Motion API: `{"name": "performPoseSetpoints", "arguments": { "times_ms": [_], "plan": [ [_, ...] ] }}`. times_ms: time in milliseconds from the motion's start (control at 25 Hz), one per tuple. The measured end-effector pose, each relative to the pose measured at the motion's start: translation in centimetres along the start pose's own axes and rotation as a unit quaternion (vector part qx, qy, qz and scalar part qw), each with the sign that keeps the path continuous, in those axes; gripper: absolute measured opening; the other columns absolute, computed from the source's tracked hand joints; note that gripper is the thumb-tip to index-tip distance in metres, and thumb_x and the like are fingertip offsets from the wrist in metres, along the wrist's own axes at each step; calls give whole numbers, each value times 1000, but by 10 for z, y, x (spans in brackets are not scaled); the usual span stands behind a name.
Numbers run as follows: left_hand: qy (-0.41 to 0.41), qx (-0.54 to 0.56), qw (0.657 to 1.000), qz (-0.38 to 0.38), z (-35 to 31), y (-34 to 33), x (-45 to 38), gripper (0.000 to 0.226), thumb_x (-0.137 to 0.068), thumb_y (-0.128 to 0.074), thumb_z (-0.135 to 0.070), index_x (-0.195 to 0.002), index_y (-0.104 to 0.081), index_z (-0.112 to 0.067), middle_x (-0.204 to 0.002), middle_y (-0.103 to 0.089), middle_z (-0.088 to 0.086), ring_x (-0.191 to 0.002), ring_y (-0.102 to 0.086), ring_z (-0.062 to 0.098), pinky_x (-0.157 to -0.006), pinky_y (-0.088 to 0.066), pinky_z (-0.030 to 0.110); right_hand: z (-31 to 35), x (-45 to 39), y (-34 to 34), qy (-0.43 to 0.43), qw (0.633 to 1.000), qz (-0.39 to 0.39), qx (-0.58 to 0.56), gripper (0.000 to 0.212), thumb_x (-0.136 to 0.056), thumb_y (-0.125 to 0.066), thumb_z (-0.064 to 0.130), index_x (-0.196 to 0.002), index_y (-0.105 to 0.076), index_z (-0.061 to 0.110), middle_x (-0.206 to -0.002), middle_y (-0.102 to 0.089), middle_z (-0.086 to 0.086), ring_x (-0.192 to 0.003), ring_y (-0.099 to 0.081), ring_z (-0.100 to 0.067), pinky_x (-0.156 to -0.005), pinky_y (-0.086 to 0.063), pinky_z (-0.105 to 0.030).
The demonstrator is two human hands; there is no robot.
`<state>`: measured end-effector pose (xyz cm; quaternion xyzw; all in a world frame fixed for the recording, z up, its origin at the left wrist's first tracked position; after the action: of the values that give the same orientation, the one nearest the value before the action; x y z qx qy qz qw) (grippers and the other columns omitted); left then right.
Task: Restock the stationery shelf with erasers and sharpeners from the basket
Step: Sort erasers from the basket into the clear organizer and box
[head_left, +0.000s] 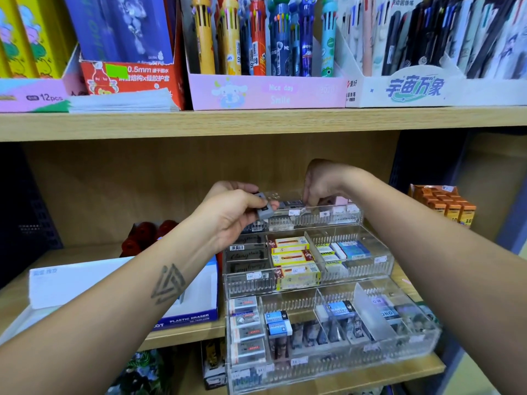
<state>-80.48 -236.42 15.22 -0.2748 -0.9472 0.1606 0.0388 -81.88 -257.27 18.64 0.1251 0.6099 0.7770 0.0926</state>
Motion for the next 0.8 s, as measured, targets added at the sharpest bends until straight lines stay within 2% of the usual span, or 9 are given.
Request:
{"name": "performPoseSetpoints", "arguments": {
  "times_ms": [120, 160, 240, 360, 520, 640, 720, 800],
  "plan": [
    [3, -4, 1000, 8, 3, 0, -1, 35, -84, -51, 27, -113, -49, 7, -116, -58, 42, -82, -71, 41, -77, -61, 43, 3, 0, -3, -29, 999, 15, 29, 13, -83, -73, 5, -87, -71, -6, -69, -66, -15, -59, -62, -23, -60, -56, -33],
    [5, -6, 1000, 10, 4, 1, -1, 35, -83, -52, 27, -111, -49, 6, -117, -57, 41, -83, -71, 42, -78, -61, 44, 4, 1, -6, -34, 999, 10, 41, 11, -84, -72, 8, -85, -71, -3, -69, -65, -12, -60, -62, -22, -58, -53, -30],
    [6, -11, 1000, 9, 5, 2, -3, 36, -81, -55, 27, -110, -51, 6, -118, -57, 39, -90, -71, 45, -78, -61, 46, 6, 4, -12, -33, 998, 3, 52, 14, -91, -67, 12, -89, -72, 0, -76, -66, -10, -65, -61, -22, -62, -51, -32],
    [2, -11, 1000, 1, 7, 4, -3, 35, -80, -57, 28, -107, -53, 5, -115, -57, 35, -94, -69, 48, -77, -61, 48, 8, 7, -21, -32, 998, -34, 35, 19, -95, -55, 8, -88, -70, 1, -80, -67, -10, -70, -62, -23, -62, -50, -32],
    [-8, -8, 1000, -1, 11, 5, -4, 31, -82, -56, 27, -104, -53, 4, -108, -59, 32, -93, -71, 46, -80, -60, 47, 6, 6, -27, -34, 992, -123, 13, 22, -86, -56, 2, -99, -74, 4, -97, -74, -13, -90, -70, -26, -82, -60, -38],
    [-12, -12, 1000, -2, 14, 3, -3, 30, -81, -58, 26, -101, -53, 3, -99, -63, 30, -91, -71, 42, -80, -60, 48, 6, 9, -32, -27, 992, -119, -28, 24, -88, -57, 4, -104, -73, 7, -103, -73, -11, -95, -68, -26, -86, -59, -37],
    [-16, -27, 999, -1, 15, 2, -1, 31, -80, -61, 24, -99, -55, 0, -92, -66, 25, -85, -73, 36, -75, -61, 47, 5, 10, -36, -25, 993, -108, -34, 25, -88, -60, 6, -109, -72, 12, -108, -72, -8, -96, -66, -24, -85, -57, -33],
    [-18, -47, 999, -5, 16, 2, 2, 31, -78, -67, 20, -98, -60, -3, -85, -70, 15, -80, -73, 29, -66, -61, 43, 6, 19, -37, -5, 987, -142, -69, 30, -87, -59, 3, -108, -73, 20, -107, -72, -3, -95, -67, -21, -84, -57, -32]
  ]
}}
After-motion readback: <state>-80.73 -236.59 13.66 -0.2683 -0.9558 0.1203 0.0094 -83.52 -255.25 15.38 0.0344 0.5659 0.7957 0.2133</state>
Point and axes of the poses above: each hand's wrist, its own x-axis away from the middle knuckle, its own y-axis out of the back of the hand, z = x × y, the point moved 1 cm from there along -x, towards the middle knuckle
